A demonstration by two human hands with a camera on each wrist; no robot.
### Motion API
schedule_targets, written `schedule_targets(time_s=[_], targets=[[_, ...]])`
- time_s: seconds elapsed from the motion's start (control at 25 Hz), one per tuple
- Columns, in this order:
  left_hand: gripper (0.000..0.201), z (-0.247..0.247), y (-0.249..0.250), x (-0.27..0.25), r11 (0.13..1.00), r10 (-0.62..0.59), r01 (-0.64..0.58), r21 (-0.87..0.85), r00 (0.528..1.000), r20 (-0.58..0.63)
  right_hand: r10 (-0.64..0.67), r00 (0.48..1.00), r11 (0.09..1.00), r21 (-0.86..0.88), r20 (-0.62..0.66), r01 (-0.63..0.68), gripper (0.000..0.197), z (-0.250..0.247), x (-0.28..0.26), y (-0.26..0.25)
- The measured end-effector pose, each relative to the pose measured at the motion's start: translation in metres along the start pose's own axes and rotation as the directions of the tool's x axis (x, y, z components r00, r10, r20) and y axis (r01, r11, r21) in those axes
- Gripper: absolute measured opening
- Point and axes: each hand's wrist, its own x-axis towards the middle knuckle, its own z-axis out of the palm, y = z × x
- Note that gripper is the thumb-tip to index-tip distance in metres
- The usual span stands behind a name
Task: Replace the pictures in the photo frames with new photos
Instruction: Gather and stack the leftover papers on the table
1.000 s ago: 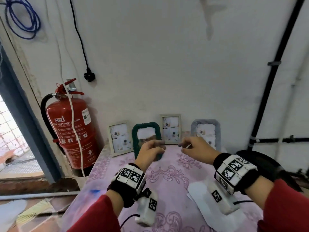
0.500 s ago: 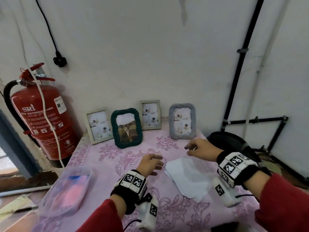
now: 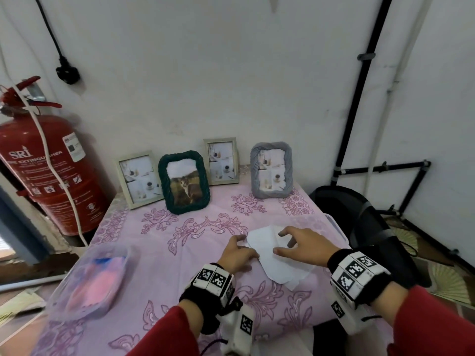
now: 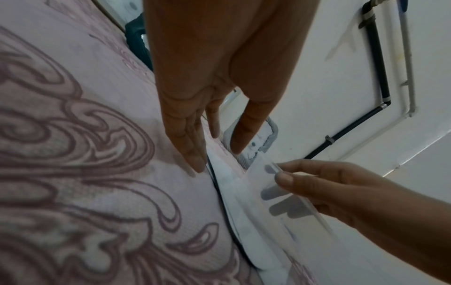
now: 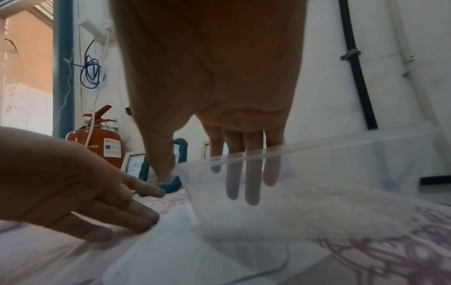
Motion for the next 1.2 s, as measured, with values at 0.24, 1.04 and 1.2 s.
schedule_targets(time_s=[0.24,1.04,1.2], targets=[[0.064,0.018,-0.006,0.006,0.969,0.045,-0.050,-0.243,0.999,-0.027,0.028,0.996,0.997,0.073,-0.089,-0.021,0.065,0.007,-0.002,0.011],[0.043,0.024,0.005,0.019,0.921,0.009,-0.001,-0.390,1.000,0.019,0.036,0.984,0.997,0.071,-0.173,-0.024,0.061,0.013,0.006,0.018],[0.061,0.029,-0.005,0.021,0.888,0.030,-0.041,-0.457,0.999,-0.033,0.030,0.983,0.996,0.088,-0.180,-0.014,0.061,0.014,0.007,0.019]])
